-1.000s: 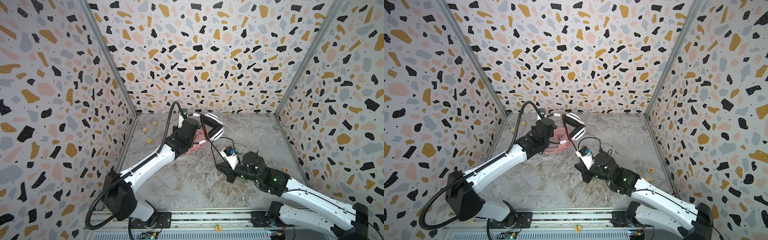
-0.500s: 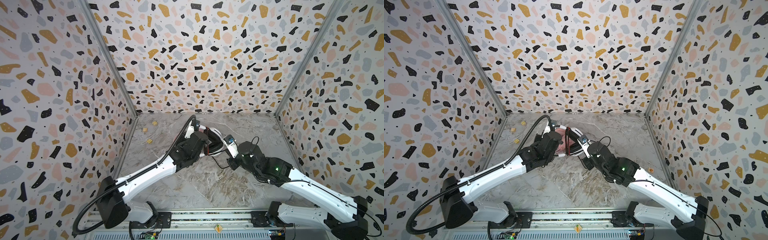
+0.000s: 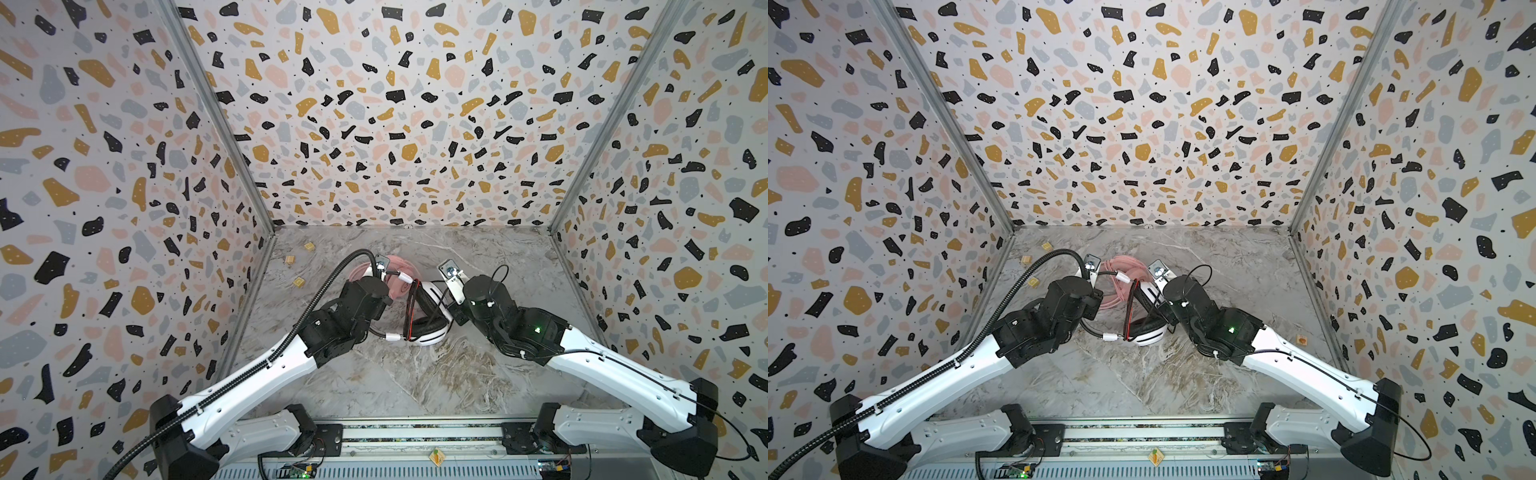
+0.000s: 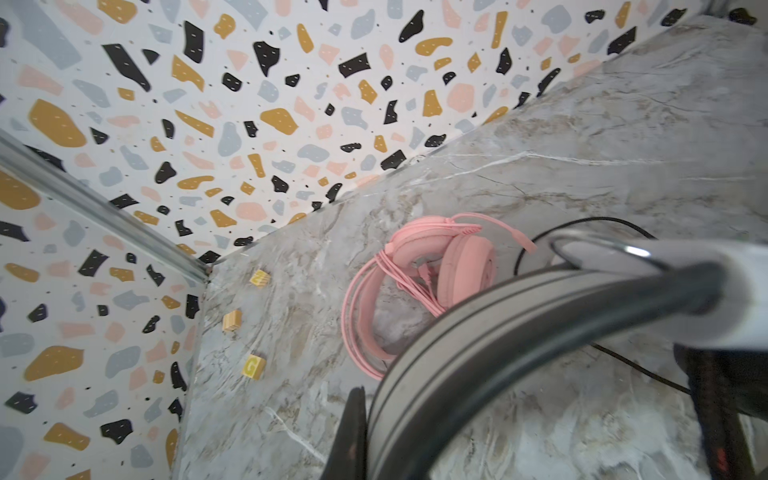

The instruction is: Wrap the headphones

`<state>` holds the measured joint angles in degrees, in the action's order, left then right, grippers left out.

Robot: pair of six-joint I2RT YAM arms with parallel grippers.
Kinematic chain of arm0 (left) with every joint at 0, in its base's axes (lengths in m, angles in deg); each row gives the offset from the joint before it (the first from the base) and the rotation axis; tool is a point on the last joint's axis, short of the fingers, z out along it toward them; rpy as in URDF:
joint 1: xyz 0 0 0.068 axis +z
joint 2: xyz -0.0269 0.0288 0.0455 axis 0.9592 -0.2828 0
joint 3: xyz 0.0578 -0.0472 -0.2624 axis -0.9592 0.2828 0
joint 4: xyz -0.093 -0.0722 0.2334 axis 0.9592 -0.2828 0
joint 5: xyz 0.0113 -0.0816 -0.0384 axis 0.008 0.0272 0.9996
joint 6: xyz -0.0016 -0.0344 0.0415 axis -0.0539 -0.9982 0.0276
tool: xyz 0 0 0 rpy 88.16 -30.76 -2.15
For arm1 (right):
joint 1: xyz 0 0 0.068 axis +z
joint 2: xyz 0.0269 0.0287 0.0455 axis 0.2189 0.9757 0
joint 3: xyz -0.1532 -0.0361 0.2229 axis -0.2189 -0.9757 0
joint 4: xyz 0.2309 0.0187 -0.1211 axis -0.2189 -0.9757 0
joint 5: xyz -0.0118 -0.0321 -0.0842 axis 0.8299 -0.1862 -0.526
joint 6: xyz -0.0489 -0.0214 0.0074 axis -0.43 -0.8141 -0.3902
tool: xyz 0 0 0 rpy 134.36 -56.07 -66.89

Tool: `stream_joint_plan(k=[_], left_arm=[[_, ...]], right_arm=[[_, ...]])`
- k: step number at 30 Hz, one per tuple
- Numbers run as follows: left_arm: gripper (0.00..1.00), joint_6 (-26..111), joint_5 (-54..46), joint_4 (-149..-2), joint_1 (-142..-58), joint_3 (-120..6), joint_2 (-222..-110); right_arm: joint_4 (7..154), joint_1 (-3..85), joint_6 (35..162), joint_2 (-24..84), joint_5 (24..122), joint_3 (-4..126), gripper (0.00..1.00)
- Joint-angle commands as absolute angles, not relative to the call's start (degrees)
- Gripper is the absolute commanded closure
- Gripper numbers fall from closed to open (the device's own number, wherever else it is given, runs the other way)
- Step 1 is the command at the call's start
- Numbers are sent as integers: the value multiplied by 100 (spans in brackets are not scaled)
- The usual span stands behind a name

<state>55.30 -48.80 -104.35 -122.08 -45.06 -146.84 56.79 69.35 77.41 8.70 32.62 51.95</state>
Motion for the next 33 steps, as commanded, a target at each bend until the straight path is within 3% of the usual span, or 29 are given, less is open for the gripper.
stream_joint_plan(k=[1,9,17,24,29,33], left_arm=[[100,5502,-4145,-10087,-12225,-4549,-14584],[100,5507,-2929,-10096,-12219,-4623,-14612],[100,5206,-2087,-9937,-12220,-4657,-13980],[100,5323,-2303,-10859,-12226,-5450,-14088],[100,5488,-2377,-11490,-12222,-6060,-14289],[100,5481,-2219,-11784,-12222,-6580,-14435]], right_arm=[[6125,6934,7567,797,3544,5608,83],[6193,6552,7302,978,4183,5942,73],[6677,5598,7805,928,5467,5395,72],[6992,5068,8295,820,6683,4637,69],[8094,4580,8895,496,8432,3170,44],[9447,4496,9518,563,9464,1998,32]])
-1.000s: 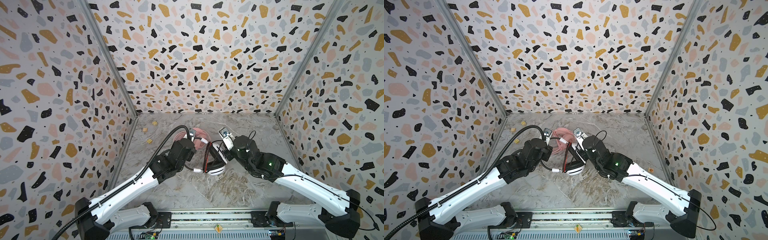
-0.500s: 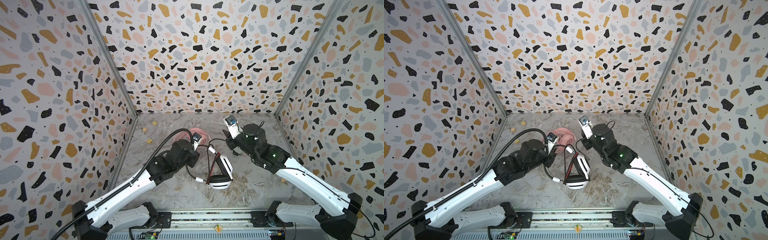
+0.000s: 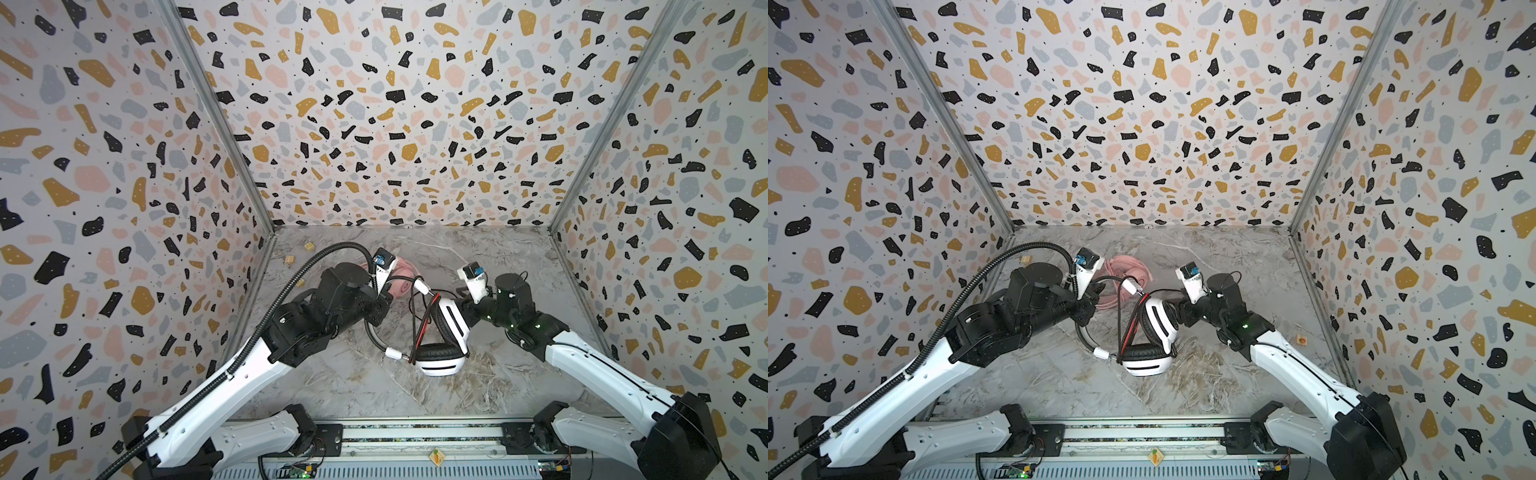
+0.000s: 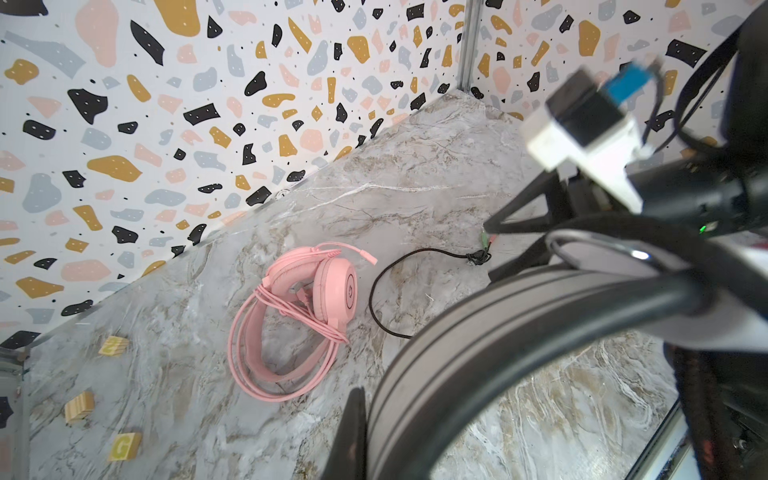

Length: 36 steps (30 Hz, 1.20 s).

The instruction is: Wrap the headphones

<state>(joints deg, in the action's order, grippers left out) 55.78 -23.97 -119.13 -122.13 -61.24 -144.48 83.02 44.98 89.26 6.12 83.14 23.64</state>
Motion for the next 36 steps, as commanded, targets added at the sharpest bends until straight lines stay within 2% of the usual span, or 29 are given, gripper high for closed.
stream_joint_plan(k=[1,2,4,14,17,18,21,23,24,26,32,36], left_arm=[[100,5489,-2143,-11865,-12224,-6721,-14483],[100,5495,-2061,-11943,-12222,-6839,-14539],[100,5519,-1897,-12109,-12226,-7084,-14656],[100,5388,-1722,-12244,-12226,-7293,-14719],[100,5369,-1519,-12178,-12224,-7242,-14662],[100,5326,-1518,-12157,-12226,-7212,-14633],[100,5314,-1671,-12218,-12222,-7194,-14597],[100,5347,-1834,-12298,-12226,-7143,-14564],[100,5356,-1896,-12316,-12221,-7081,-14543],[100,5337,-1948,-12339,-12217,-6962,-14506],[100,5318,-1857,-12288,-12221,-6654,-14431],[100,5280,-1733,-12217,-12226,-6578,-14408]], right_arm=[[9870,4492,9685,622,9752,1781,31],[10211,4499,9801,675,9996,1648,25],[10758,4552,9936,817,10325,1505,20],[11410,4926,9980,1611,10302,2100,20],[11719,4992,10073,1829,10316,2188,29],[11917,4995,10160,1899,10317,2172,38],[12029,4927,10249,1980,10287,2212,75],[11985,4826,10254,1873,10258,2232,91],[11897,4752,10241,1768,10188,2248,96],[11562,4567,10130,1512,9988,2360,100],[10785,3799,10088,840,9189,2754,100],[10823,3198,10471,729,9231,2852,100]])
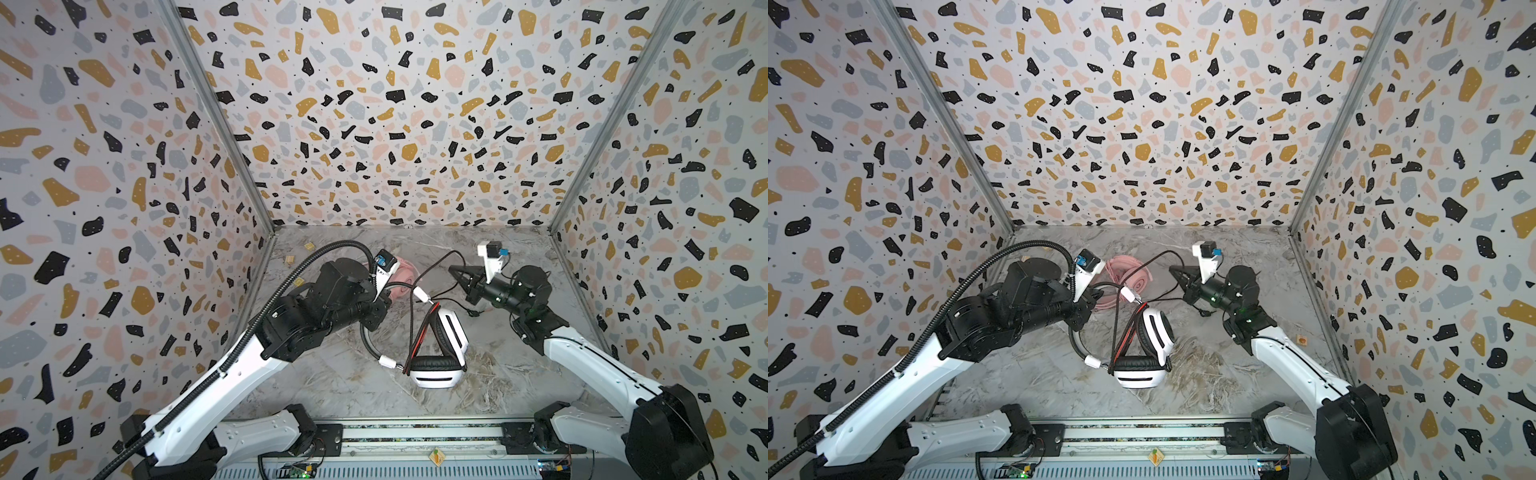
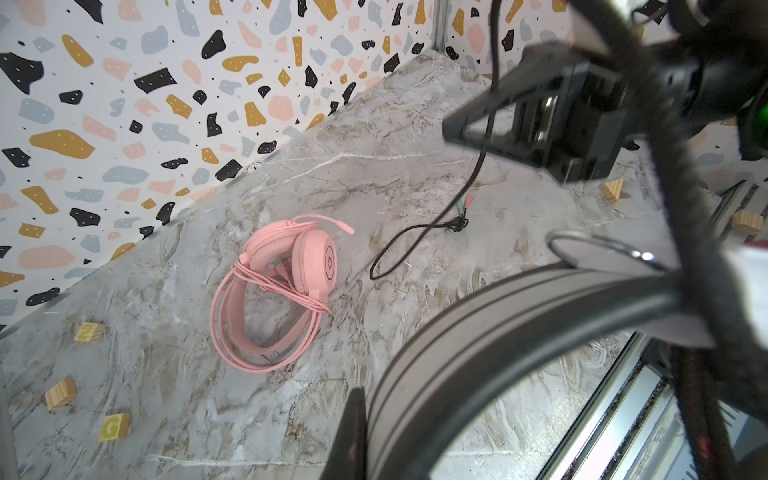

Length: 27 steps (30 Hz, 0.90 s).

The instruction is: Wrap the headphones

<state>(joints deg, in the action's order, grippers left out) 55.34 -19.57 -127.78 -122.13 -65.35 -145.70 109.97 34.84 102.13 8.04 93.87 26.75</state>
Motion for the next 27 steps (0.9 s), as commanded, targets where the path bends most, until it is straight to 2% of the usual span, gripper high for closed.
stream_joint_plan(k=[1,8,12,17,21,27], left_arm=[[100,5274,-1713,-12208,-12226,-6559,-14414],[100,5231,-1667,-12184,-12225,-6528,-14339],[100,5234,-1773,-12294,-12223,-6489,-14297],[100,5298,-1924,-12348,-12220,-6339,-14306],[100,5278,-1769,-12263,-12219,-6270,-14305],[100,5088,-1209,-11844,-12221,-6214,-14239]], right_arm=[[10808,3106,10525,771,9319,2892,100],[10758,2939,10688,930,9240,2816,100],[11346,2275,11452,794,9486,2503,100],[11464,1663,11765,1118,10064,3141,100],[11336,1740,11765,1336,10140,3562,100],[10911,2111,11336,1919,10241,3454,100]])
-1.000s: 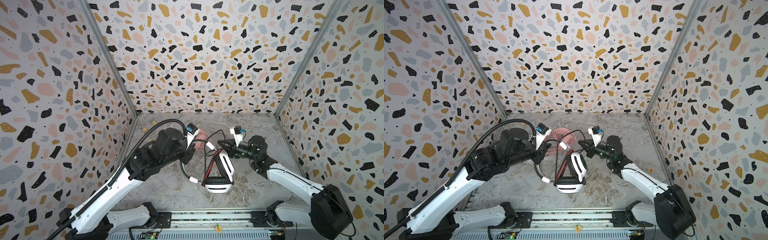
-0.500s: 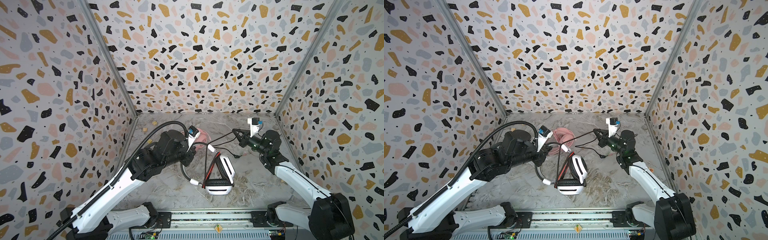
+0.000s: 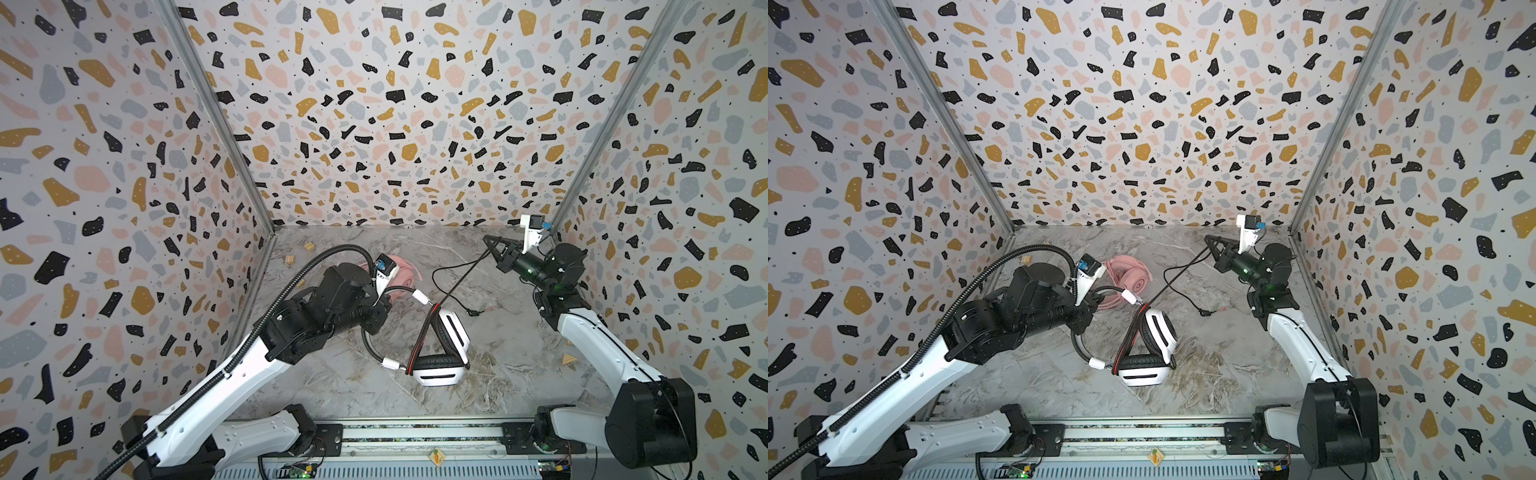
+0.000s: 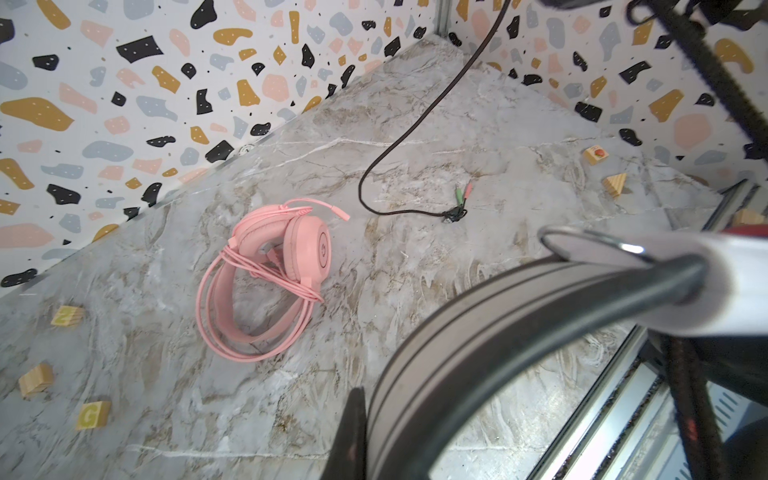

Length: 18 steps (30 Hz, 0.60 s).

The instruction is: Wrap the headphones

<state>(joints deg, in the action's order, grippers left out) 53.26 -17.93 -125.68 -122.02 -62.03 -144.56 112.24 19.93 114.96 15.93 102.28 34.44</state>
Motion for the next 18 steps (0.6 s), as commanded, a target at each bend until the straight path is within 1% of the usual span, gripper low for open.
stream_joint_plan(k=[1,4,7,10,14,18], left_arm=[[100,5061,-1084,-11789,-12220,-6228,-14264],[100,5000,-938,-11706,-12218,-6397,-14371],[100,4941,-1026,-11579,-12213,-6643,-14393],[100,4797,-1183,-11124,-12214,-6753,-14303],[100,4695,-1251,-10531,-12208,-6745,-14228],[100,4621,-1332,-10502,-12201,-7139,-14421]], right_arm=[[10652,2244,11191,2112,10299,3519,100],[9904,2709,10628,2668,10338,3759,100],[10416,3070,10722,2776,10324,3324,100],[10809,3433,10754,2835,10381,3027,100],[10592,3921,10508,3321,10517,3279,96],[11108,4241,10618,3842,10520,3363,93]])
